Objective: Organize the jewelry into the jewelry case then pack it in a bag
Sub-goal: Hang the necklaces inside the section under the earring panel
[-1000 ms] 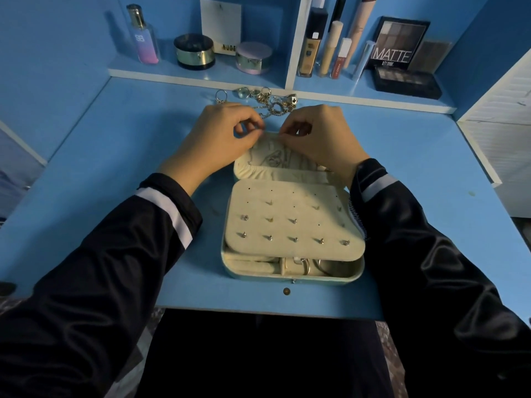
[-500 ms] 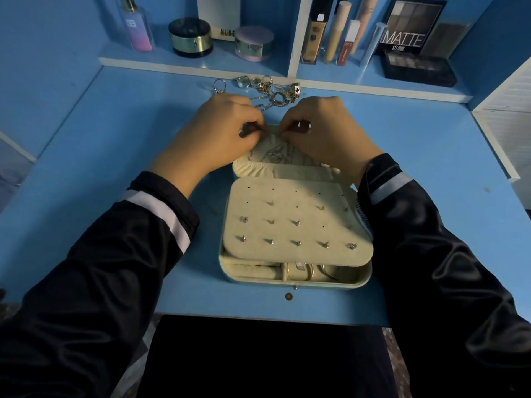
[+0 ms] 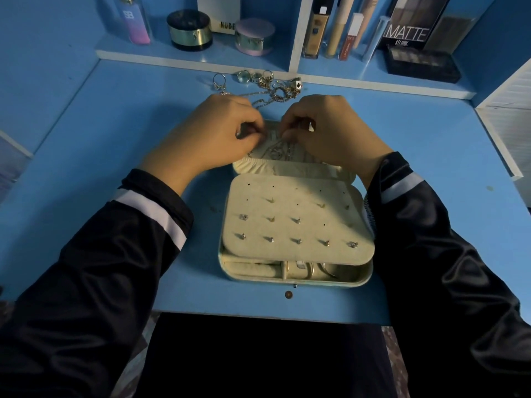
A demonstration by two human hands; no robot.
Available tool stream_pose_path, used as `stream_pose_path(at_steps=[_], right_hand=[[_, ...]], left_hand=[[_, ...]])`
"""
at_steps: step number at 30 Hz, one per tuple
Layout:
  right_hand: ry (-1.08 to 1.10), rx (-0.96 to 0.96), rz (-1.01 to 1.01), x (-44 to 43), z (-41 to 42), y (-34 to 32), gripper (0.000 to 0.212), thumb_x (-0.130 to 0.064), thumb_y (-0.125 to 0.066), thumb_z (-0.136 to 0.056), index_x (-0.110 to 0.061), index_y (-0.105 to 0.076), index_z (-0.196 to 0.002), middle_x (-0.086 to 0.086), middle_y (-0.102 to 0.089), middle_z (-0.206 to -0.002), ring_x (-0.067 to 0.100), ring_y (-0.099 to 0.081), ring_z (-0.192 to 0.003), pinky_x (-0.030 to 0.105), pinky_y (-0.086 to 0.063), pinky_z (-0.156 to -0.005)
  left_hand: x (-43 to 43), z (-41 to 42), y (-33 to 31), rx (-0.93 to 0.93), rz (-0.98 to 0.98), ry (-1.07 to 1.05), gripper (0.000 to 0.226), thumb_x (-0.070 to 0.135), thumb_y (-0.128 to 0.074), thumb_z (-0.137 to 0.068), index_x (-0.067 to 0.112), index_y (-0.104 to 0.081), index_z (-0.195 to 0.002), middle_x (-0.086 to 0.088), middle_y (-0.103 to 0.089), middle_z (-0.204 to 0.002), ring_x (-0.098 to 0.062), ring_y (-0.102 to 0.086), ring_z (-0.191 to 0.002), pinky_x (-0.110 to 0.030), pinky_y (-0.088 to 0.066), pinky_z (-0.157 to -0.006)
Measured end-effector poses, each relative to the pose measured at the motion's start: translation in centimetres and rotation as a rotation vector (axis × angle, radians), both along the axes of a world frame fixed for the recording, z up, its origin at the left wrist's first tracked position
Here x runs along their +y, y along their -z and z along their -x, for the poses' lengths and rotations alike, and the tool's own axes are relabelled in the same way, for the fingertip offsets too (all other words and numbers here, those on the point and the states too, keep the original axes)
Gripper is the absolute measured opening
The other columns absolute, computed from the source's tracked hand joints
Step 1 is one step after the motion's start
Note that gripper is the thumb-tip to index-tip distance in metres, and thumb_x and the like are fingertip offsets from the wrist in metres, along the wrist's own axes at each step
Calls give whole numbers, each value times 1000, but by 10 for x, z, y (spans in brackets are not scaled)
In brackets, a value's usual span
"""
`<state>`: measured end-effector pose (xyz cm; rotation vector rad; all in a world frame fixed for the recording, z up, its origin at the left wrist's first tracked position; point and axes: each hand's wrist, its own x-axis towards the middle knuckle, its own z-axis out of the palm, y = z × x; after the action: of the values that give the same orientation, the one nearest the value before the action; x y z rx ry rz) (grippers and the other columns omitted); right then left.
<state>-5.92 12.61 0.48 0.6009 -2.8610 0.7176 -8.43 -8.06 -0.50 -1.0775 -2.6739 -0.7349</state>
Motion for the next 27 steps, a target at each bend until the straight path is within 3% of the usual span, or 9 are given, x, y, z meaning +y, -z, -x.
stream_pose_path(at_steps=[6, 10, 13, 21, 25, 27], right_hand=[[6, -109, 71, -2, -5, -4, 6, -15, -68, -88, -16, -72, -91, -18, -58, -77, -6, -53, -68, 3, -38, -66], [14, -158, 146, 3, -7, -8, 11, -15, -68, -88, -20, -73, -97, -22, -60, -79, -15, -53, -67, 3, -39, -67], [26, -155, 136, 7, -7, -7, 9, -17, -71, -86, -19, -75, -94, -20, -62, -77, -10, -53, -66, 4, -40, -65], [30, -155, 125, 3, -9, -6, 8, -14, -73, -84, -21, -75, -87, -19, -60, -71, -6, -50, -60, 6, -39, -61], [13, -161, 192, 0, -10, -7, 6, -15, -76, -81, -19, -73, -85, -18, -59, -67, -5, -50, -56, 6, -38, -58], [17, -169, 196, 0, -11, -8, 6, -17, -77, -80, -17, -74, -86, -16, -61, -69, -5, -50, -56, 7, -38, -58]], left_hand=[[-1, -5, -1, -49, -32, 8, 13, 19, -70, -88, 14, -76, -97, 5, -62, -84, -18, -57, -75, -33, -47, -75], [-9, -3, -2, -62, -66, -23, 15, 21, -69, -89, 20, -75, -104, 6, -63, -89, -13, -55, -78, -29, -45, -78], [-14, -2, -3, -57, -58, -65, 13, 22, -68, -90, 23, -74, -101, 1, -66, -95, -13, -54, -80, -30, -46, -78], [-9, -3, -4, -28, 45, -40, 8, 20, -70, -86, 16, -75, -90, 4, -64, -86, -7, -45, -77, -23, -33, -74], [-6, -5, -4, -59, 64, -16, 9, 23, -71, -85, 17, -75, -91, 5, -63, -85, -3, -44, -72, -21, -32, -71], [-5, -7, -5, -96, 57, 11, 9, 26, -73, -84, 20, -76, -90, 5, -64, -85, -9, -51, -76, -26, -37, -71]])
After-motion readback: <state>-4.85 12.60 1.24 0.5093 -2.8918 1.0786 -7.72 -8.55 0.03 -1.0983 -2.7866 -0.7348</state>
